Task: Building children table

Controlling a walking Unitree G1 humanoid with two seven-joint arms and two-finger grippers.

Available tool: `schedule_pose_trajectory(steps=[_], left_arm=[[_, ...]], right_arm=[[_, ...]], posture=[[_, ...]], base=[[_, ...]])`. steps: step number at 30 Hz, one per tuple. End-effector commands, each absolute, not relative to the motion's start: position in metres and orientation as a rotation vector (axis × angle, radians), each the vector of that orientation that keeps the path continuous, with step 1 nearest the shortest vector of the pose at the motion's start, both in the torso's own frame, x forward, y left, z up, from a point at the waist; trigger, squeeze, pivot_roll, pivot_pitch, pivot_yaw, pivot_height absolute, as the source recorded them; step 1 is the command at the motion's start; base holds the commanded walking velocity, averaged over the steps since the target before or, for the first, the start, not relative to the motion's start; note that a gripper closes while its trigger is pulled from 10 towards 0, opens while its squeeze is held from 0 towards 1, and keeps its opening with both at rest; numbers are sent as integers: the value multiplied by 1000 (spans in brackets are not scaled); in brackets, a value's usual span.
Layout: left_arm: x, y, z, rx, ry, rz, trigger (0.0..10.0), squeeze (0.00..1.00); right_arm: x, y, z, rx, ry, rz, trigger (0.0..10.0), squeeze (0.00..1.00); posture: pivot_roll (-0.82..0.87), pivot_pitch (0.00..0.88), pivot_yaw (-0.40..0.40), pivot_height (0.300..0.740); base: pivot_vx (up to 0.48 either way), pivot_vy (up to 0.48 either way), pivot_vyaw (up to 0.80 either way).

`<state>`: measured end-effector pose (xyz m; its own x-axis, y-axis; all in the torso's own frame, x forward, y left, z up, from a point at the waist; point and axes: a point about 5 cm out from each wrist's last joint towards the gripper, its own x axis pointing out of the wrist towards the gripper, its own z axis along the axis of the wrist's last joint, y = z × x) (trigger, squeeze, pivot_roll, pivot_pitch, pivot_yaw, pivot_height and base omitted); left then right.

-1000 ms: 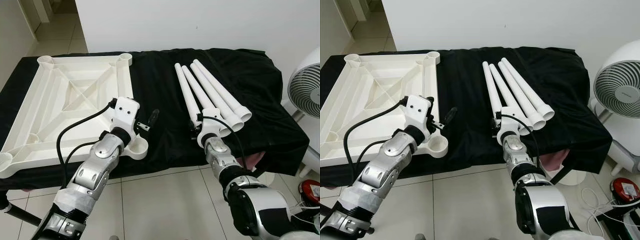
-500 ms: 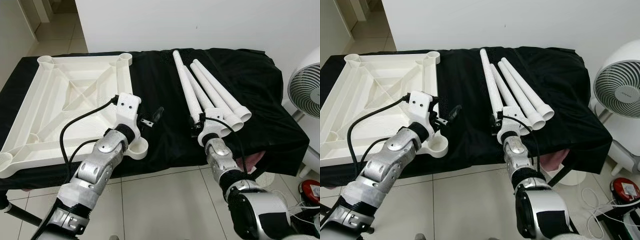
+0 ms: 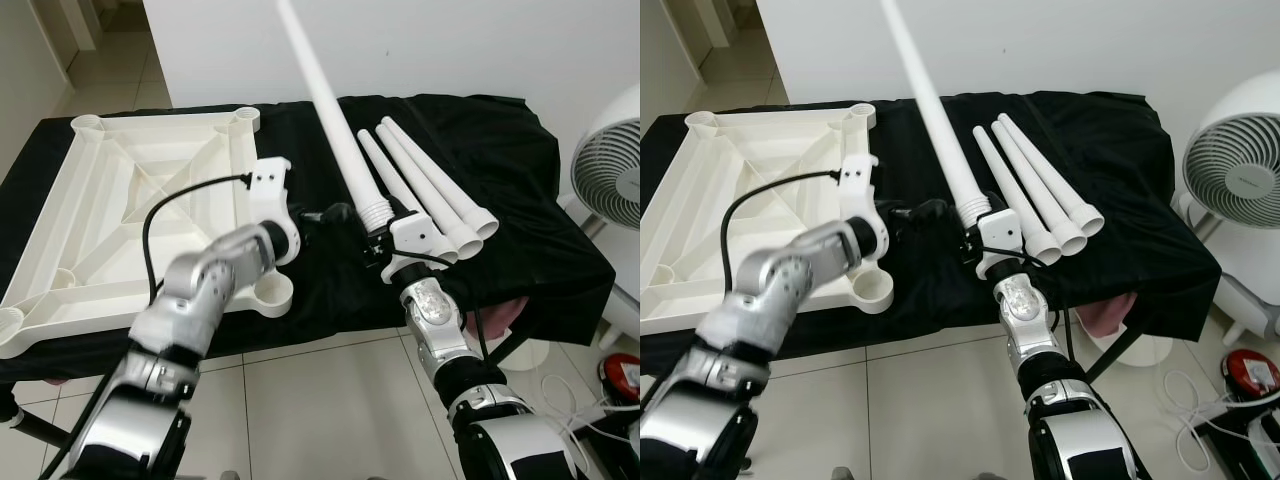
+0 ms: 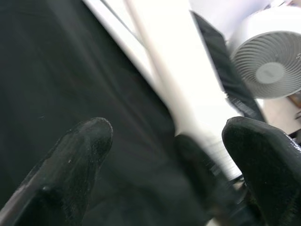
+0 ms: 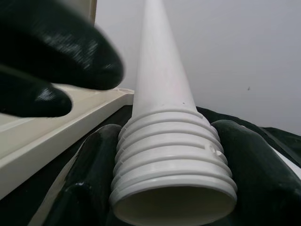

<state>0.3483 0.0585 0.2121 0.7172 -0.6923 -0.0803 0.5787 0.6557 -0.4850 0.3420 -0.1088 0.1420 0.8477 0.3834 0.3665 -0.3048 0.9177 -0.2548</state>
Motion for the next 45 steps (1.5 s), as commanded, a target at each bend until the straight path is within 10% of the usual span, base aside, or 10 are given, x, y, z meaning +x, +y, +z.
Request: schedule_pose_trajectory(steps=[1,39,40,41,42,45], left_arm=[[338,50,223,-539,220,-1089,10000,0],[388,76,285,-633,175,-973,10000,0],[388,76,285,-636,175,-978,7020,0],[388,76,285,-636,175,-978,7020,0],[386,75,285,-641,176,-994,0,0],[385,73,285,-647,174,-1015,0,0]], right_arm=[[339,-105,146,-208,-465,396,10000,0],[272,-102,129,-356,-581,376,10000,0],[272,-101,129,-361,-580,374,10000,0],[272,-101,129,-361,-580,374,10000,0],[272,-100,130,-373,-585,384,10000,0],[271,-97,132,-401,-598,396,10000,0]], posture=[[-92,0,33,740],[-118,0,44,740],[-116,0,42,740],[-116,0,42,740],[-115,0,41,740],[-113,0,38,740]], base=[[0,0,0],[0,0,0],[0,0,0],[0,0,0],[0,0,0],[0,0,0]])
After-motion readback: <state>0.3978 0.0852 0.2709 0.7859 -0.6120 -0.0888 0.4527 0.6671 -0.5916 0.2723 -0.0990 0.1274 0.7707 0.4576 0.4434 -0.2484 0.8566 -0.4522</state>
